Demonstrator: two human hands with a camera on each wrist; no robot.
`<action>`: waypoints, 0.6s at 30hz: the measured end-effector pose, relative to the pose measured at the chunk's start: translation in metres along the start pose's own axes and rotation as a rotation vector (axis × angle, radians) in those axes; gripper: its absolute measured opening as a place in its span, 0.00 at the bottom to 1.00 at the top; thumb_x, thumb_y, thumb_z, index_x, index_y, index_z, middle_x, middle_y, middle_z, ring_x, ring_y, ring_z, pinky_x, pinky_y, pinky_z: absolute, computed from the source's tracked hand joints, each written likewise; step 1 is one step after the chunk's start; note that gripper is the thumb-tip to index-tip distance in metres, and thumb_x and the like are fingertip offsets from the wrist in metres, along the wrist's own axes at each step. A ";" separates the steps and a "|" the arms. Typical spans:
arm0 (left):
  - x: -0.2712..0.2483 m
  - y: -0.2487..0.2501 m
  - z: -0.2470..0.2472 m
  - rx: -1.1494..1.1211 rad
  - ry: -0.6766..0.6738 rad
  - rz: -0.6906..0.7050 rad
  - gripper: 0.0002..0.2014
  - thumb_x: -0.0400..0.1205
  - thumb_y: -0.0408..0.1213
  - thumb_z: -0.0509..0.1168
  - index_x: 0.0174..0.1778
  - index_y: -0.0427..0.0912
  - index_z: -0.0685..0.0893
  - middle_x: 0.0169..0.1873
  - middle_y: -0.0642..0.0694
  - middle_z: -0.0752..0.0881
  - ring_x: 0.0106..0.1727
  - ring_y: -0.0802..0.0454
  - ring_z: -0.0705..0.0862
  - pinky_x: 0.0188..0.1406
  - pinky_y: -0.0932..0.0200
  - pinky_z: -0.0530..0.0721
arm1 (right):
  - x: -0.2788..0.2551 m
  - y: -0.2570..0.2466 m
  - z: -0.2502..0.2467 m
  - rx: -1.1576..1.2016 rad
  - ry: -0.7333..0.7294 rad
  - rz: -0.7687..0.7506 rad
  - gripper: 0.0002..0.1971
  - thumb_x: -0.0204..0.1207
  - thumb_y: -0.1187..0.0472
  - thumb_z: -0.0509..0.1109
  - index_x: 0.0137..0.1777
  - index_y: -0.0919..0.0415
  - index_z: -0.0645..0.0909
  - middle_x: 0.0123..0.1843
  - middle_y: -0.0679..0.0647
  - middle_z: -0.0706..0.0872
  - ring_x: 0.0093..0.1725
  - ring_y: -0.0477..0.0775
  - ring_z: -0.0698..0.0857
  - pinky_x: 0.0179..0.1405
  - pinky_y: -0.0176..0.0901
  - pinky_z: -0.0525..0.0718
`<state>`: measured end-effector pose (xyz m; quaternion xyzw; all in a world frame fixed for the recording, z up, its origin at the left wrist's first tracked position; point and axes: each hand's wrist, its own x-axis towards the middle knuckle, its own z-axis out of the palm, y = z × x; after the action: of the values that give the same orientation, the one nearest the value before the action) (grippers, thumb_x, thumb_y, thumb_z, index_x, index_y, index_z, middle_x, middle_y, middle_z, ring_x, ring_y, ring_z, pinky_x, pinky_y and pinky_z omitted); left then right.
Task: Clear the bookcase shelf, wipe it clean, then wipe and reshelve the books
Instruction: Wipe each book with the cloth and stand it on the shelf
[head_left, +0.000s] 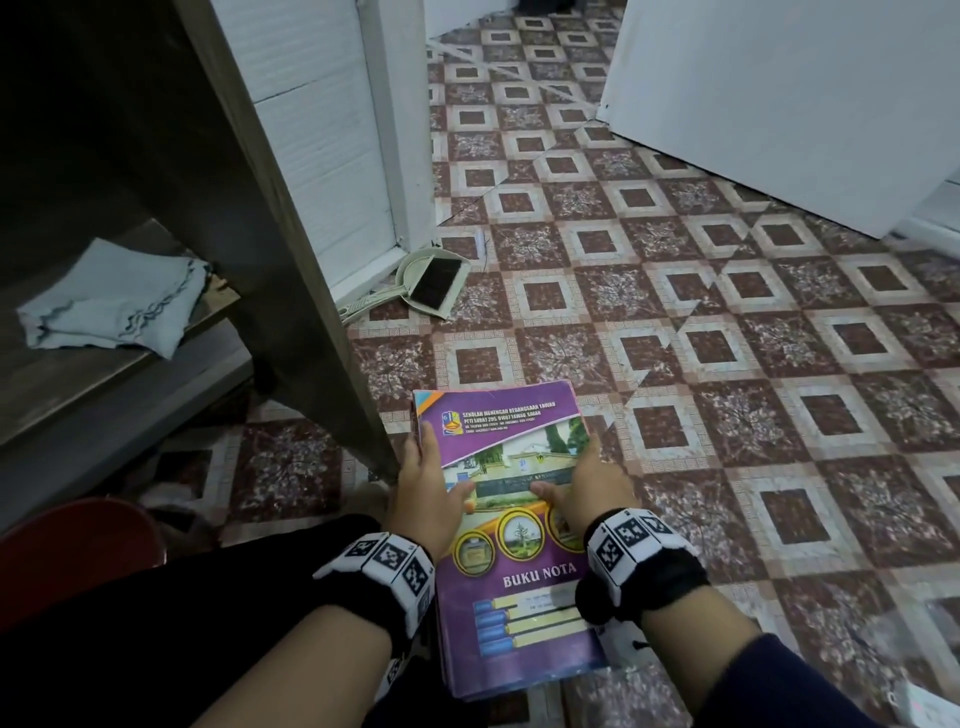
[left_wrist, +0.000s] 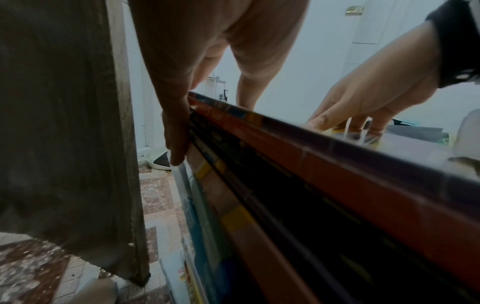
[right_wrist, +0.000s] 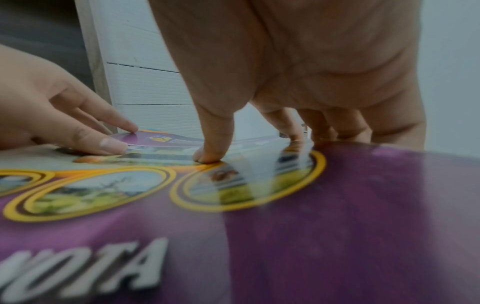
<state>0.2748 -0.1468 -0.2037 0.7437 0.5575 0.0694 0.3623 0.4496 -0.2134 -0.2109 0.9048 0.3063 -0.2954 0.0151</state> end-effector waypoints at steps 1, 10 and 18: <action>0.000 0.001 0.001 0.004 0.001 -0.006 0.44 0.84 0.43 0.66 0.86 0.43 0.42 0.84 0.40 0.51 0.83 0.42 0.60 0.77 0.50 0.67 | 0.000 -0.001 0.000 -0.012 0.012 0.004 0.57 0.70 0.32 0.70 0.85 0.58 0.37 0.70 0.69 0.75 0.68 0.68 0.77 0.65 0.63 0.79; 0.001 0.002 0.001 -0.003 0.052 -0.012 0.44 0.81 0.42 0.70 0.86 0.43 0.48 0.80 0.40 0.63 0.76 0.42 0.70 0.71 0.49 0.75 | 0.001 0.005 -0.013 0.031 -0.002 -0.031 0.55 0.65 0.32 0.74 0.81 0.61 0.48 0.66 0.73 0.75 0.56 0.67 0.83 0.49 0.51 0.84; -0.003 0.010 -0.006 -0.043 0.273 0.050 0.36 0.79 0.31 0.70 0.83 0.40 0.64 0.66 0.38 0.83 0.59 0.40 0.84 0.52 0.51 0.81 | 0.002 0.010 -0.011 0.132 0.005 -0.048 0.52 0.66 0.37 0.77 0.79 0.62 0.52 0.67 0.70 0.77 0.60 0.68 0.82 0.56 0.56 0.84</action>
<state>0.2784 -0.1480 -0.1916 0.7330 0.5815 0.1909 0.2969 0.4624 -0.2178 -0.2040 0.8970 0.3078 -0.3128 -0.0527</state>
